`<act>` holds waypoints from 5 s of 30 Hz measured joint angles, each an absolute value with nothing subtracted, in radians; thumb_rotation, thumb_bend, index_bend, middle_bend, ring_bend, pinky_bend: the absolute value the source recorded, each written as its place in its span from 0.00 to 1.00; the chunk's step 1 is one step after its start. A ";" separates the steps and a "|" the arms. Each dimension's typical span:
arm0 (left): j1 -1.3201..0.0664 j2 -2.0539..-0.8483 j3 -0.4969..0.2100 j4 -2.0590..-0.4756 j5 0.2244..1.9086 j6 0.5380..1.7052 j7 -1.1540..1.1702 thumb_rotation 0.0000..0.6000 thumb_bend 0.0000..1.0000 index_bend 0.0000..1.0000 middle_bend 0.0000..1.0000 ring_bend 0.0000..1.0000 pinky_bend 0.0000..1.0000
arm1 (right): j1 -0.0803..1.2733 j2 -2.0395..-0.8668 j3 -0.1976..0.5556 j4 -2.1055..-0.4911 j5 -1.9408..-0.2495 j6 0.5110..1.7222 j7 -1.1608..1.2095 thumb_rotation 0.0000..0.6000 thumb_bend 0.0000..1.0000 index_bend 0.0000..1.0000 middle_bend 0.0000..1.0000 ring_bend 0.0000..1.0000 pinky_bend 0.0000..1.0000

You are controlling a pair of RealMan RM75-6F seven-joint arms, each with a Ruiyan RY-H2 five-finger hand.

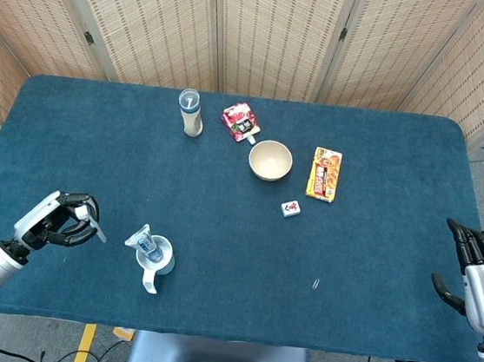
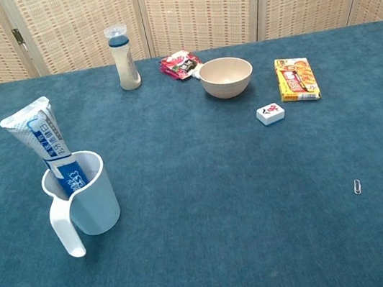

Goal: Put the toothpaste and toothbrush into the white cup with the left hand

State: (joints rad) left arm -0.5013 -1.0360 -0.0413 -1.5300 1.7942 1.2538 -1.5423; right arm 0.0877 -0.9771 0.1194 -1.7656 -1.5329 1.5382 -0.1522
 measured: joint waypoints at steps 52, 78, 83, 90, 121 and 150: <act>-0.438 -1.216 -0.011 -1.818 1.561 1.291 -0.880 1.00 0.39 0.65 1.00 0.92 0.99 | 0.093 -1.002 0.111 -1.729 -1.506 1.523 -0.136 1.00 0.20 0.00 0.18 0.19 0.18; -0.403 -1.374 -0.031 -1.727 1.526 1.288 -0.832 1.00 0.39 0.65 1.00 0.92 0.99 | 0.089 -1.006 0.109 -1.720 -1.490 1.518 -0.131 1.00 0.20 0.00 0.18 0.19 0.18; -0.401 -1.398 -0.036 -1.706 1.522 1.282 -0.824 1.00 0.39 0.64 1.00 0.92 0.99 | 0.089 -1.005 0.108 -1.722 -1.490 1.518 -0.133 1.00 0.20 0.00 0.18 0.19 0.18; -0.396 -1.416 -0.045 -1.682 1.515 1.282 -0.814 1.00 0.39 0.59 1.00 0.92 0.99 | 0.089 -1.004 0.108 -1.723 -1.488 1.518 -0.134 1.00 0.20 0.00 0.18 0.20 0.18; -0.337 -1.253 -0.167 -1.680 1.460 1.416 -0.909 1.00 0.39 0.45 0.99 0.91 0.98 | 0.090 -1.004 0.110 -1.733 -1.506 1.531 -0.136 1.00 0.20 0.00 0.18 0.20 0.18; -0.198 -1.202 -0.085 -1.635 1.367 1.554 -0.071 1.00 0.39 0.36 0.51 0.36 0.51 | 0.087 -1.039 0.044 -1.634 -1.566 1.482 0.091 1.00 0.21 0.02 0.18 0.20 0.18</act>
State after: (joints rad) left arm -0.1976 -1.2021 -0.0847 -1.6349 1.3668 1.5542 -0.0706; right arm 0.0873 -1.0394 0.0443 -1.6335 -1.5656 1.4820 0.0911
